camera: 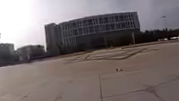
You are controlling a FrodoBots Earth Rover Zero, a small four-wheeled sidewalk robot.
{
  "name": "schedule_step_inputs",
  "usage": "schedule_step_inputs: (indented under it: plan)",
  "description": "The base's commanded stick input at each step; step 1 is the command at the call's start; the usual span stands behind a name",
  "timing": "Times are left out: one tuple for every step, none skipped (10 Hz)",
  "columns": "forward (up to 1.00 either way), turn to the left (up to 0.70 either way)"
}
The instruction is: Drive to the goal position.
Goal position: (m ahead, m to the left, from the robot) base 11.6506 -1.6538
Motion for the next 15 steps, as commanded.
schedule_step_inputs:
  plan:
    - [0.98,0.00]
    - [0.98,0.00]
    - [0.98,0.00]
    - [0.98,0.00]
    - [0.98,0.00]
    - [0.98,0.00]
    - [0.98,-0.05]
    - [0.98,-0.38]
    - [0.98,-0.17]
    - [0.98,0.00]
    - [0.98,0.00]
    - [0.98,0.00]
    - [0.98,0.00]
    - [0.98,0.00]
    - [0.98,0.00]
